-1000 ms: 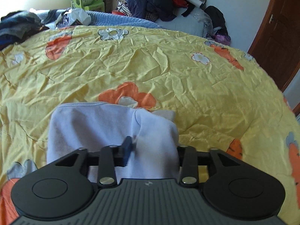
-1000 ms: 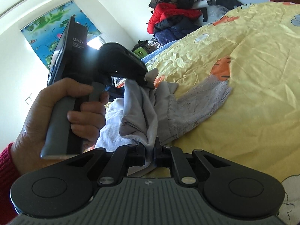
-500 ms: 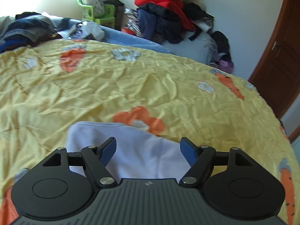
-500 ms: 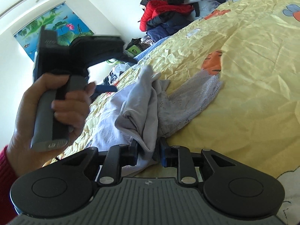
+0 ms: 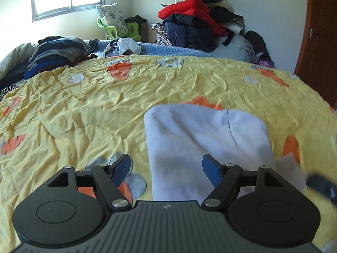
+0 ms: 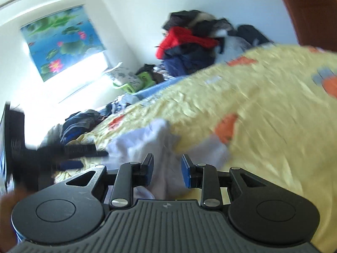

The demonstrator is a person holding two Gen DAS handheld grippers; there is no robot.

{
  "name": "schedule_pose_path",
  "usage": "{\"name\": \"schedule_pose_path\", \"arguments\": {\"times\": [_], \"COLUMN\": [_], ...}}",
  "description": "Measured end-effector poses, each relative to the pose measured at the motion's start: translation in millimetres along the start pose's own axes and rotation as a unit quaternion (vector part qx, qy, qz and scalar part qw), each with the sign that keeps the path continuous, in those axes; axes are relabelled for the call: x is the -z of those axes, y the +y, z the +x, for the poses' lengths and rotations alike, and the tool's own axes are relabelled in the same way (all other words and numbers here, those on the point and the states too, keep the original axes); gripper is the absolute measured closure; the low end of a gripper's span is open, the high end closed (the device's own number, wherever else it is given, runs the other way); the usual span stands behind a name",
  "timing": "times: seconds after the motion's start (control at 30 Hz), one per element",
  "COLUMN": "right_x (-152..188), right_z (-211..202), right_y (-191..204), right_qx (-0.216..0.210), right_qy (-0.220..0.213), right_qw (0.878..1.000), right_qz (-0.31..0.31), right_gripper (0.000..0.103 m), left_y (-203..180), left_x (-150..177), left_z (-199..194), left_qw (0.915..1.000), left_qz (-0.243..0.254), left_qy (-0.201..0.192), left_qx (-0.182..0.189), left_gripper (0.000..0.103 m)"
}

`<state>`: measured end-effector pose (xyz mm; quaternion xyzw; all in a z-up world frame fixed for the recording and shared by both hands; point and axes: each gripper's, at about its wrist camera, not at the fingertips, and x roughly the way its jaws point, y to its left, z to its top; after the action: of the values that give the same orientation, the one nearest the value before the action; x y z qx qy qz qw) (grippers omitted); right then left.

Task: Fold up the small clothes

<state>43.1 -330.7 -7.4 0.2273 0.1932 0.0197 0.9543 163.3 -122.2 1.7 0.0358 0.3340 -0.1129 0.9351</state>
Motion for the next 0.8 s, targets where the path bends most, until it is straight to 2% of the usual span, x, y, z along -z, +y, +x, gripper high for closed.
{"name": "schedule_pose_path", "arguments": {"times": [0.2, 0.3, 0.37, 0.5, 0.67, 0.73, 0.8], "right_x": [-10, -3, -4, -18, -27, -22, -18], "right_z": [43, 62, 63, 55, 84, 106, 120], "right_y": [27, 32, 25, 20, 42, 43, 40], "right_qx": [-0.029, 0.027, 0.051, 0.028, 0.01, 0.027, 0.052], "right_qy": [0.058, 0.076, 0.072, 0.047, 0.078, 0.104, 0.112], "right_qw": [0.995, 0.989, 0.989, 0.994, 0.984, 0.978, 0.975], "right_qz": [-0.077, -0.121, -0.117, -0.096, -0.162, -0.178, -0.182], "right_gripper": [0.07, 0.073, 0.066, 0.066, 0.066, 0.067, 0.068], "left_y": [-12, -19, -20, -18, -17, -16, -14], "left_x": [29, 40, 44, 43, 47, 48, 48], "left_z": [-17, -18, -20, -20, -16, -18, -19], "left_qw": [0.9986, 0.9962, 0.9952, 0.9963, 0.9984, 0.9986, 0.9987], "left_qz": [0.052, 0.085, 0.094, 0.082, 0.056, 0.053, 0.051], "left_qy": [-0.012, -0.016, -0.021, -0.023, -0.004, -0.003, -0.002], "left_qx": [-0.007, -0.014, -0.017, -0.014, 0.0, 0.001, 0.002], "left_gripper": [0.028, 0.028, 0.028, 0.028, 0.028, 0.027, 0.026]}}
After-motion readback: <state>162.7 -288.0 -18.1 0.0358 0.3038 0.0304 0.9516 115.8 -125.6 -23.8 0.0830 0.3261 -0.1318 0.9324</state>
